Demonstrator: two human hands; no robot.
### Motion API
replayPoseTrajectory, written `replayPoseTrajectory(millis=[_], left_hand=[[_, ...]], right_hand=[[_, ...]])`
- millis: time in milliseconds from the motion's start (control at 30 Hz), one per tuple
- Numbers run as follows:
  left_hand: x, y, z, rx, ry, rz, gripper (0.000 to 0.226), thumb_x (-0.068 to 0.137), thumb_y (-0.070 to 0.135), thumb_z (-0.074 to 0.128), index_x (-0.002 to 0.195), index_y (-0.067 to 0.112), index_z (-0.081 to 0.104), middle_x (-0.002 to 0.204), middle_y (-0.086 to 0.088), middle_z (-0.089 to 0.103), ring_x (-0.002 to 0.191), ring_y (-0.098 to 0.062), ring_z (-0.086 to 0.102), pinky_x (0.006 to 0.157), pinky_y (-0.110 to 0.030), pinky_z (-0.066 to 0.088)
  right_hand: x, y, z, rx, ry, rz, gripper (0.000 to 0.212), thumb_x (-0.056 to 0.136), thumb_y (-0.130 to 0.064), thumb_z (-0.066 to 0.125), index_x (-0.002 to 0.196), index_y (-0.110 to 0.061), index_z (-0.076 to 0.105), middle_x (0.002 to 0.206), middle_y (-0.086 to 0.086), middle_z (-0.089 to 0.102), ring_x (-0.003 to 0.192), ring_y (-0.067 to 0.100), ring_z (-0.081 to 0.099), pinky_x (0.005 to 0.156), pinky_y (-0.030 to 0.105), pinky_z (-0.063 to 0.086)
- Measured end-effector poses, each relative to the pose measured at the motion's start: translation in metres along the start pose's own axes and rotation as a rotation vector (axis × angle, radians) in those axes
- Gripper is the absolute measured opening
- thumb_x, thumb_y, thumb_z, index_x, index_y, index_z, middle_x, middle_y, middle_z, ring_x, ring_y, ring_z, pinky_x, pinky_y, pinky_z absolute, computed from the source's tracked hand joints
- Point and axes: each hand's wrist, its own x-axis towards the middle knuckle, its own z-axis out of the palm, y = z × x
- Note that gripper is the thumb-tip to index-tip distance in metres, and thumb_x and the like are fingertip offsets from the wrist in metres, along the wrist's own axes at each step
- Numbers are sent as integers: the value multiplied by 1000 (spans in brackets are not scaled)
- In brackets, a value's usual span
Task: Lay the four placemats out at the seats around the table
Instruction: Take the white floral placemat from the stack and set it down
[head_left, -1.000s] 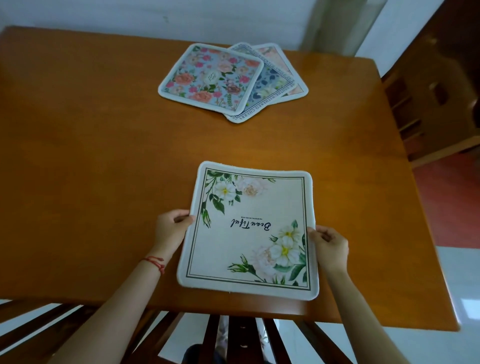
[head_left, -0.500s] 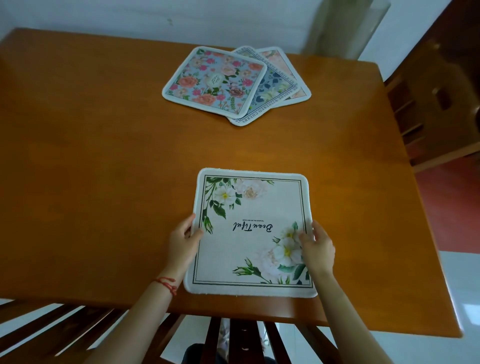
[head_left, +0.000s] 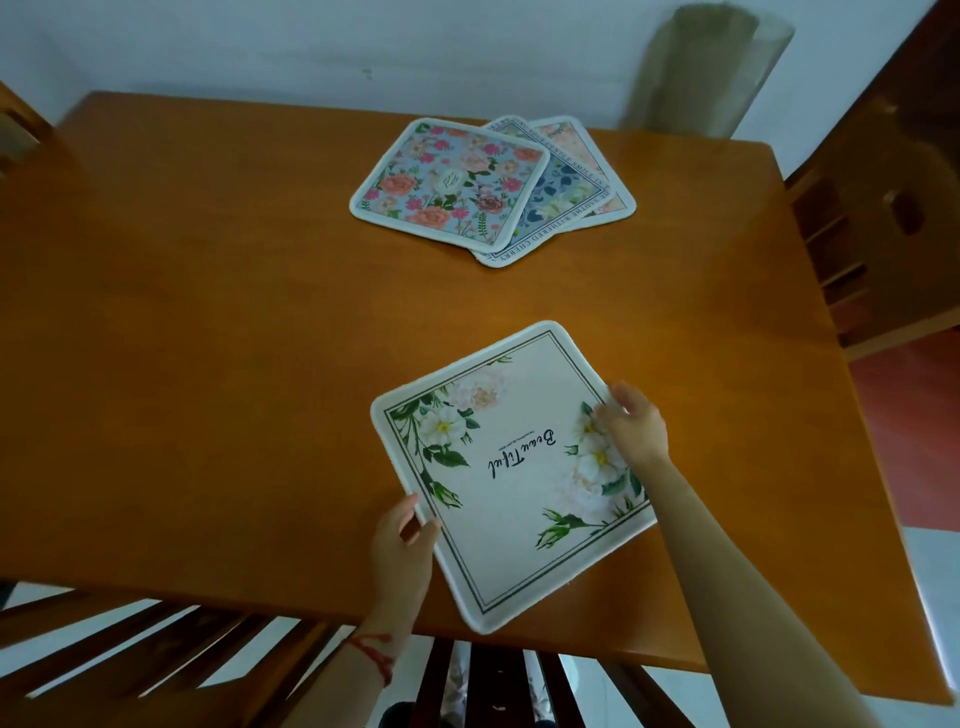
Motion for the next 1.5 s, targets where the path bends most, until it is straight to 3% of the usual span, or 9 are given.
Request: replayPoseTrajectory(millis=[200,400,533,600,667,733,800,1167,1500], left_hand=[[-2,11,-4,-43,37,21,37,88,3,57,125,5,55,130,-13,55,119,-24,50,91,-26,39],[41,48,-12,87,-89,280,46,91,15,54,135,7,42,139,-11,47,126,-24,47,97,-27,40],[77,66,-4,271,-155,425,46,92,19,52,136,7,42,140,-11,46,111,-14,55,87,-20,43],[93,71,3,376,-185,490,46,92,20,52,136,9,43,141,-8,46,89,0,54,74,-10,43],[109,75,9,435,-222,514,46,92,19,53,136,10,43,143,-7,43,108,-10,55,91,-16,41],[123,80,14,504,-255,515,47,92,19,53,137,9,42,145,-8,40,133,-21,38,107,-32,32],[134,84,16,553,-283,504,49,92,20,53,138,10,40,147,-8,37,137,-23,31,112,-39,27],[123,65,-2,542,-295,437,51,92,19,54,139,10,38,147,-8,37,137,-23,31,110,-37,28],[69,25,-21,384,-161,248,57,90,27,57,141,12,36,146,-7,38,134,-26,36,108,-46,34]], right_hand=[[-6,7,-13,81,75,15,46,90,-20,55,134,-11,45,133,7,53,120,24,50,92,30,39],[-50,40,-14,103,165,74,46,90,-15,54,135,-9,44,133,9,52,119,26,50,90,32,42],[-78,57,-3,63,254,95,44,88,-8,52,132,-7,47,123,11,57,88,22,56,69,28,48],[-92,65,8,76,269,109,47,87,-8,54,133,-6,45,129,13,53,105,27,54,83,39,50],[-106,70,20,85,277,164,51,87,-11,55,136,-8,41,141,13,41,128,29,38,104,47,37],[-119,73,30,96,294,222,53,88,-13,55,138,-10,38,148,9,31,137,26,23,112,44,24],[-126,75,39,124,290,234,53,87,-13,55,138,-13,38,147,8,32,137,24,23,112,44,24],[-92,66,24,172,283,190,59,84,-15,58,139,-17,37,138,6,46,124,27,46,98,52,43],[-42,37,-4,104,184,45,50,90,-12,54,137,-11,38,131,7,53,115,24,53,78,25,41]])
